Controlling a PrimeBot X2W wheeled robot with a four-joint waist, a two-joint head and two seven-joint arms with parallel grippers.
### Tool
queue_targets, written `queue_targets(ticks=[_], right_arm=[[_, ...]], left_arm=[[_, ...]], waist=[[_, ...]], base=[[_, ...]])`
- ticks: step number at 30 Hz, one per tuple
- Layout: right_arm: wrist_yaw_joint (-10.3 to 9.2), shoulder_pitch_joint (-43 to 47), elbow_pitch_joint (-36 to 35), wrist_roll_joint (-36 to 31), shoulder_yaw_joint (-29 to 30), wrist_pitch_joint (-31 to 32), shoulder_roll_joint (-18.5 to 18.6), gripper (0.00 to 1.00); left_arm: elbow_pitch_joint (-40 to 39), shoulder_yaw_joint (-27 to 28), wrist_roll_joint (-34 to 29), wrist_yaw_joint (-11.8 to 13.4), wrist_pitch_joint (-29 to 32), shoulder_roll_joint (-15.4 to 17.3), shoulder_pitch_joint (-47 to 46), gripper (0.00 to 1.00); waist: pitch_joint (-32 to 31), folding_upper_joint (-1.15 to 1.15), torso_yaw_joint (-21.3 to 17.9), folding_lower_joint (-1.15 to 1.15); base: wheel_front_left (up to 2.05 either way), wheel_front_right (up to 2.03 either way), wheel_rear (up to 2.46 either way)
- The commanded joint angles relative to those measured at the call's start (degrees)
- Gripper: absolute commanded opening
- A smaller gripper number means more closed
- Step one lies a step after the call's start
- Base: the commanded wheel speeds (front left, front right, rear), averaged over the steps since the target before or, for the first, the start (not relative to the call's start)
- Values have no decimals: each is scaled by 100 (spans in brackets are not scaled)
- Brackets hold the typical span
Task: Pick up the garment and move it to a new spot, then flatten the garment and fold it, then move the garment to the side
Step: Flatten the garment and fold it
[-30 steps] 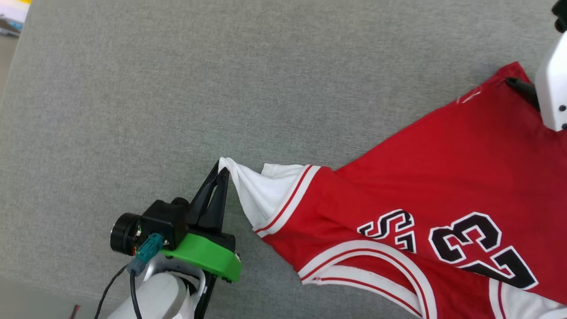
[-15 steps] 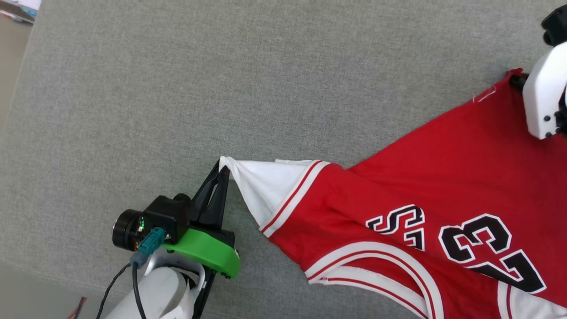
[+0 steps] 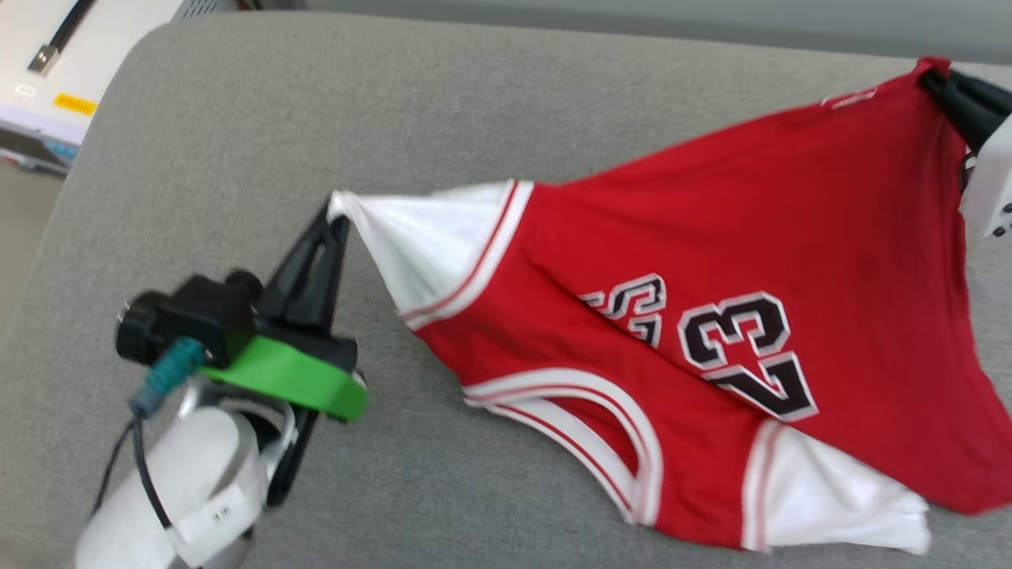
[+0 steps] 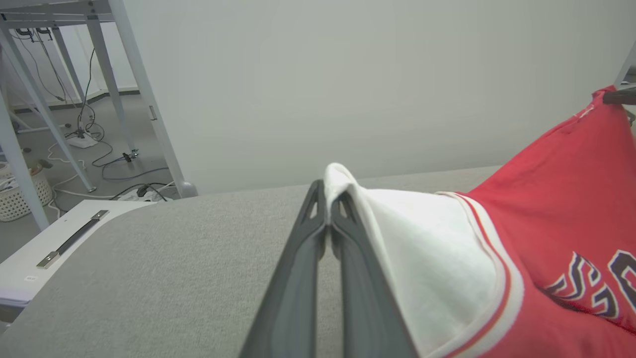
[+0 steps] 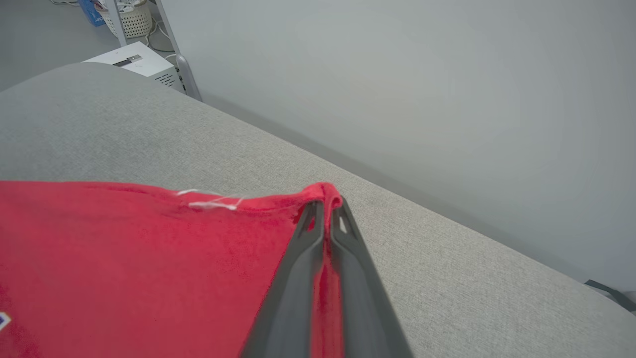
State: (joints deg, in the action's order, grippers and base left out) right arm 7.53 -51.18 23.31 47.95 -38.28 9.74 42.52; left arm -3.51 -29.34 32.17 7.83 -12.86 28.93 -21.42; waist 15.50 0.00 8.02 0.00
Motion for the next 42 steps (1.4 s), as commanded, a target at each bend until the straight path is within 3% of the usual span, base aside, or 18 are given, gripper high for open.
queue_targets(ticks=[1, 7, 13, 20, 29, 35, 42], right_arm=[[-4, 80, -112, 71, 77, -124, 45, 0], [-4, -33, -629, -104, 645, -428, 109, 0], [-4, -676, -962, -455, 1324, -337, -141, 0], [-4, -2330, -720, -1307, 1851, -102, -535, 0], [-4, -4511, 373, -2089, 1825, -220, -881, 0], [-4, -5341, 1054, -2200, 1538, -492, -986, 0], [-4, -5287, 1617, -1926, 1022, -910, -1095, 0]], left_arm=[[-84, 98, 76, -18, 52, 64, -258, 0], [-414, 510, 68, -57, 507, 446, -1272, 0], [-403, 664, 67, -409, 1101, 651, -2818, 0], [405, 717, 104, -817, 1642, 377, -5199, 0], [2050, 711, -15, -1242, 1698, -18, -7877, 0], [2835, 602, -90, -1388, 1426, -131, -8652, 0], [3335, 362, 4, -1481, 1040, -157, -8314, 0]], waist=[[-450, 0, -362, 0], [-387, 0, -636, 0], [176, 0, -816, 0], [1157, 0, -855, 0], [1863, 0, -848, 0], [2055, 0, -851, 0], [2104, 0, -848, 0]], base=[[0, 0, 0], [0, 0, 0], [0, 0, 0], [0, 0, 0], [0, 0, 0], [0, 0, 0], [0, 0, 0]])
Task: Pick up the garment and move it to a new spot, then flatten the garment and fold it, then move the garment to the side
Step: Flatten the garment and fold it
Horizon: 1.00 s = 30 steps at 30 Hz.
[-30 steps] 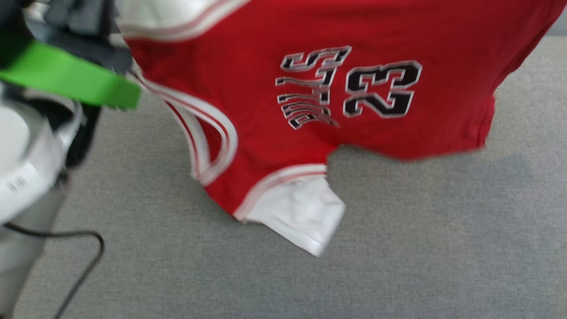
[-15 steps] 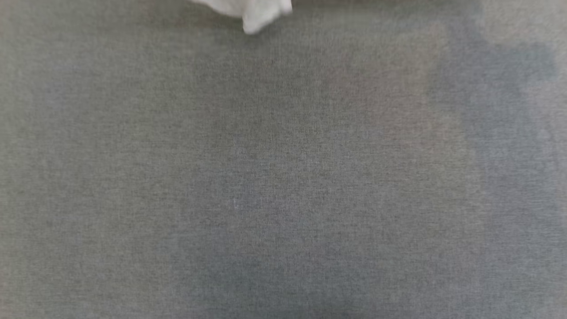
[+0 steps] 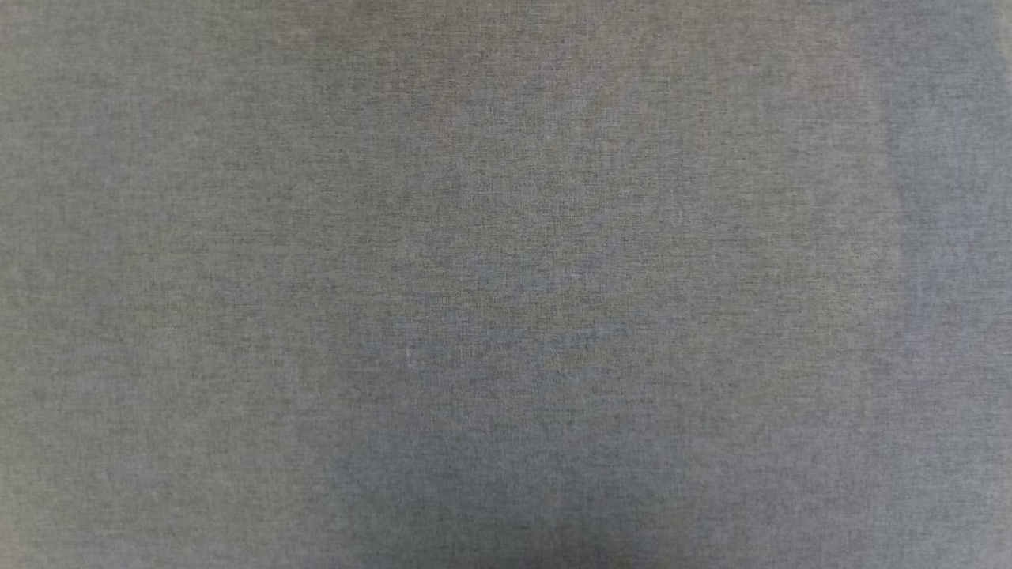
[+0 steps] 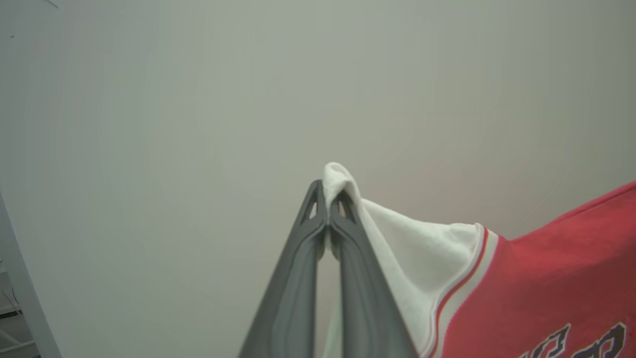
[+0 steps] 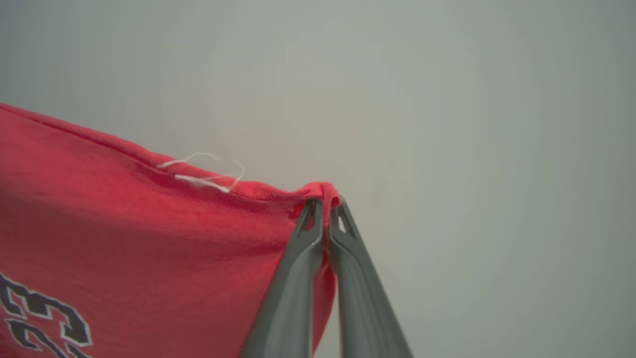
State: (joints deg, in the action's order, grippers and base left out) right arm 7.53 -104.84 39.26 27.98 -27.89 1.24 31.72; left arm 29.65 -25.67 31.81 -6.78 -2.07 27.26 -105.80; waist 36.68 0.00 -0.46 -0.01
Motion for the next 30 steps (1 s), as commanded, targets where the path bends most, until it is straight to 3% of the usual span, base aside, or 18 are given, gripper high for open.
queue_targets(ticks=[1, 13, 22, 26, 30], right_arm=[[-4, 195, 78, 139, -112, -146, -30, 0], [-4, 2266, 179, 1012, -1337, -897, 34, 0], [-4, 4362, -350, 1660, -2107, -1226, 410, 0], [-4, 5382, -616, 1878, -2273, -1313, 610, 0], [-4, 6299, -814, 2094, -2311, -1360, 854, 0]], left_arm=[[64, -61, 55, -29, -99, 30, 262, 0], [-407, -565, 346, 31, -764, 362, 3191, 0], [-1632, -841, 706, 713, -853, 679, 6202, 0], [-2267, -954, 878, 1202, -914, 827, 7654, 0], [-2707, -1190, 1021, 1506, -831, 941, 8780, 0]], waist=[[-42, 0, -4, 1], [-1059, 0, 133, 1], [-1984, 0, 123, 1], [-2367, 0, 78, 1], [-2670, 0, 107, 1]], base=[[0, 0, 0], [0, 0, 0], [0, 0, 0], [0, 0, 0], [0, 0, 0]])
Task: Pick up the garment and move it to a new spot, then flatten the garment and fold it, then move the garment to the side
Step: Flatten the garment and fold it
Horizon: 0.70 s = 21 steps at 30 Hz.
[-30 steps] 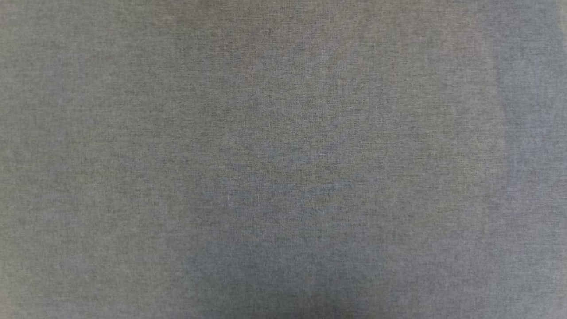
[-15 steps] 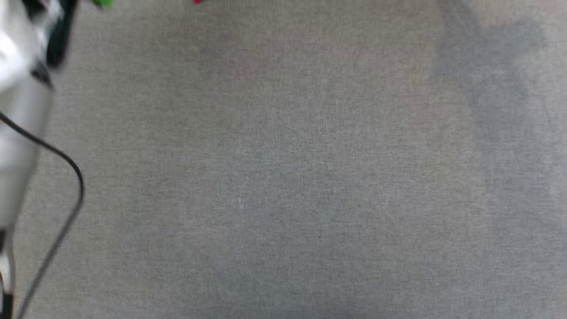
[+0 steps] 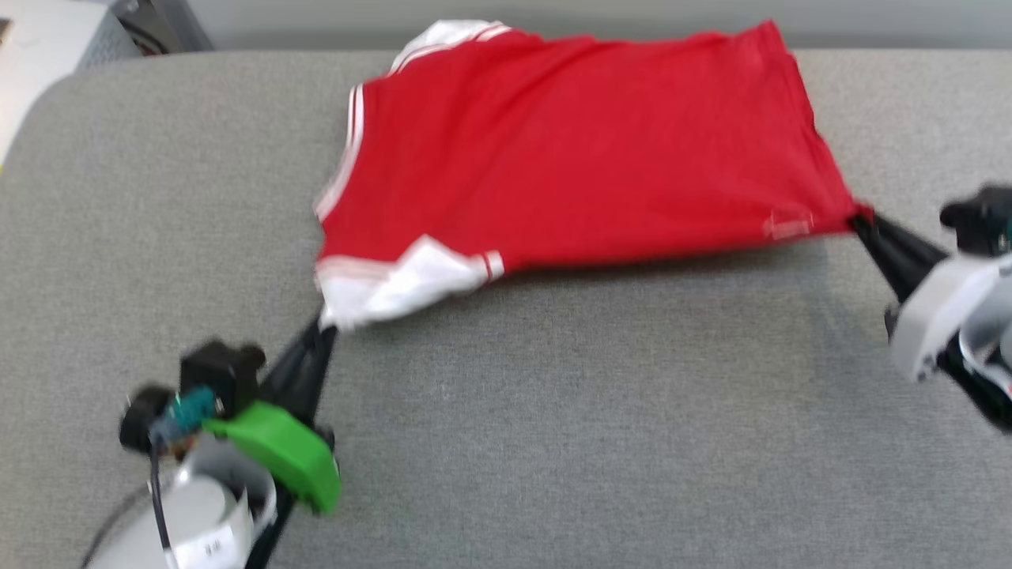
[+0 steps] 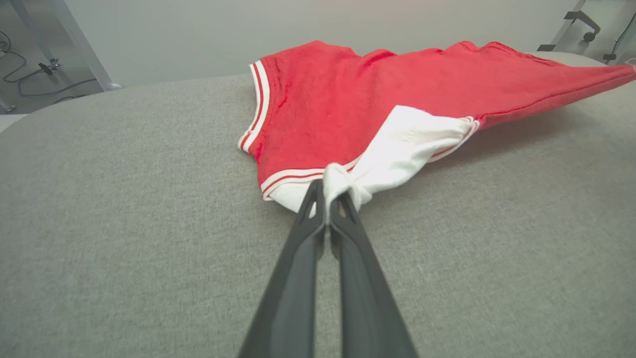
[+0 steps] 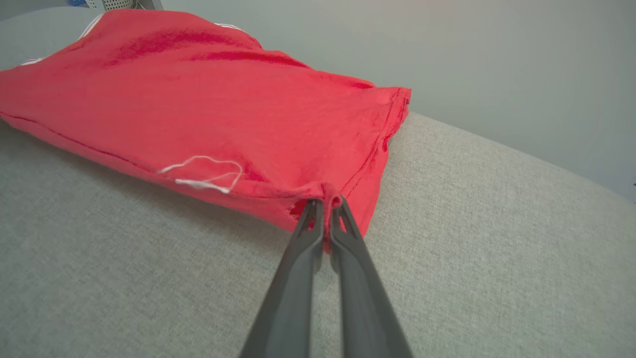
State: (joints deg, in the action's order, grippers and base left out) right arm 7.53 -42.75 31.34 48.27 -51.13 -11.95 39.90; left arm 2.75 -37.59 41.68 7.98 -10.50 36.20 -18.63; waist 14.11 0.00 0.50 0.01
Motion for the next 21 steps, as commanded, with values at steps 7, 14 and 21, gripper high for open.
queue_targets(ticks=[7, 14, 21], right_arm=[[-4, 1585, -331, 183, 345, -62, 336, 0], [-4, 3044, -859, 107, 1003, 240, 495, 0], [-4, 4227, -1404, -67, 1868, 705, 372, 0]], left_arm=[[-211, -221, 357, 250, -19, 24, 1222, 0], [-246, -410, 567, 486, -40, -16, 2087, 0], [-351, -552, 682, 618, -95, -69, 2644, 0]], waist=[[-836, 0, 95, -1], [-1101, 0, 67, -1], [-1082, 0, 93, -1]], base=[[0, 0, 0], [0, 0, 0], [0, 0, 0]])
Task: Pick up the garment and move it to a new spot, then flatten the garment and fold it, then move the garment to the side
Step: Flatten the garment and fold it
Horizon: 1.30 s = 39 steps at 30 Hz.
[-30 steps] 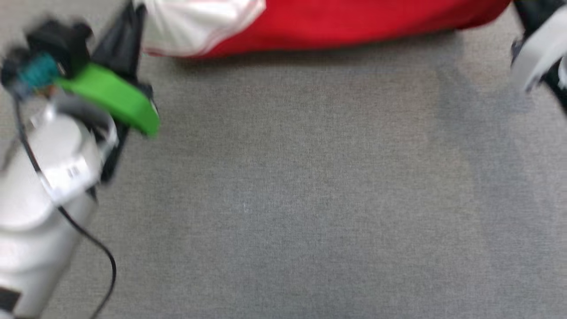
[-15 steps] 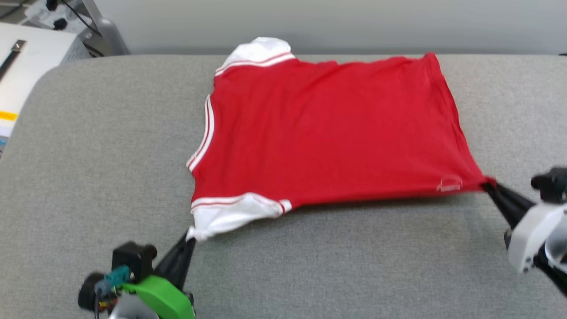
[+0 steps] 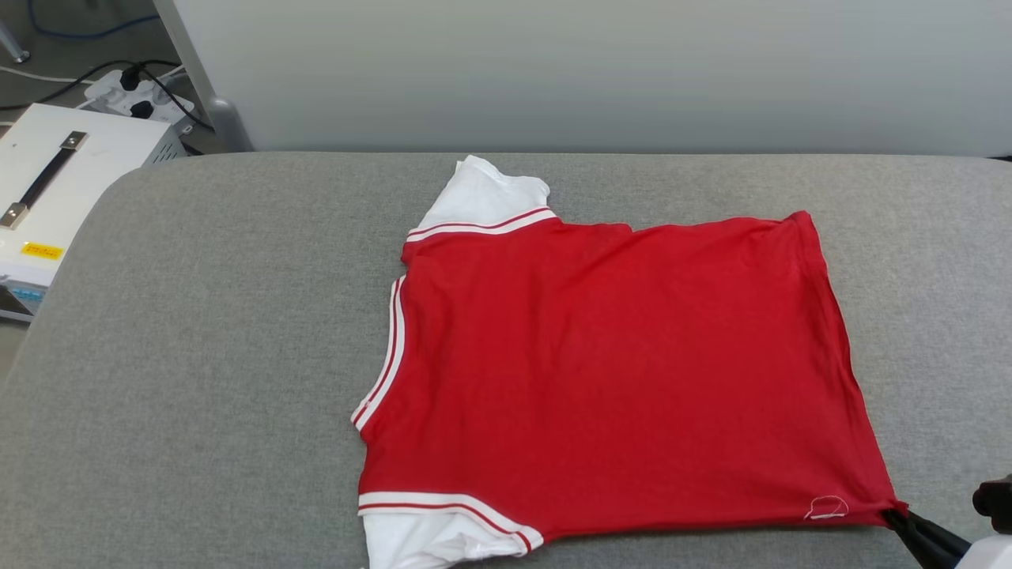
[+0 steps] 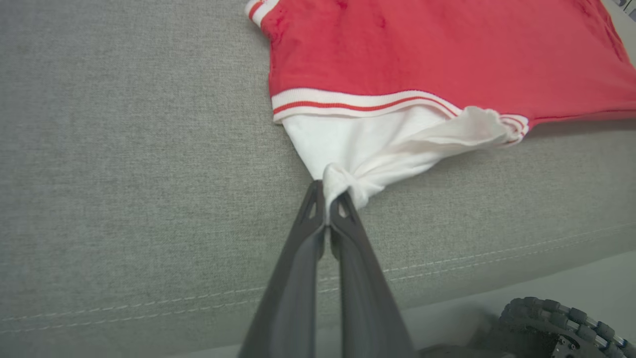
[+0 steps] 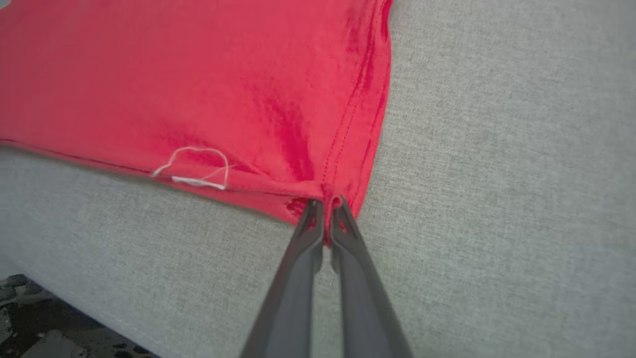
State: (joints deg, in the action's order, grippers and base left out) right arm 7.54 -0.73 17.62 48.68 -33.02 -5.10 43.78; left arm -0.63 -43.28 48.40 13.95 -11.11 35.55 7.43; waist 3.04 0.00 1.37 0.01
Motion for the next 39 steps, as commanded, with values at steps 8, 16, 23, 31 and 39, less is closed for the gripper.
queue_targets(ticks=[8, 16, 23, 31, 39], right_arm=[[-5, 342, -759, -451, 1140, 617, -424, 0], [-5, -203, -1329, -704, 1870, 1244, -714, 0], [-5, -1065, -1297, -843, 1939, 1650, -805, 0], [-5, -1880, -465, -926, 1516, 1779, -939, 0], [-5, -2029, 191, -774, 1117, 1458, -1019, 0]], left_arm=[[94, 68, -336, -147, -53, 17, -717, 0], [365, 187, -731, -500, 181, 83, -2117, 0], [969, 241, -874, -883, 315, -61, -3197, 0], [2175, 75, -900, -1297, 182, -506, -3740, 0], [3124, -55, -877, -1552, -146, -896, -3703, 0]], waist=[[203, 0, 17, -1], [811, 0, -100, -1], [1480, 0, -215, -1], [1948, 0, -212, -1], [1801, 0, -96, -1]], base=[[0, 0, 0], [0, 0, 0], [0, 0, 0], [0, 0, 0], [0, 0, 0]])
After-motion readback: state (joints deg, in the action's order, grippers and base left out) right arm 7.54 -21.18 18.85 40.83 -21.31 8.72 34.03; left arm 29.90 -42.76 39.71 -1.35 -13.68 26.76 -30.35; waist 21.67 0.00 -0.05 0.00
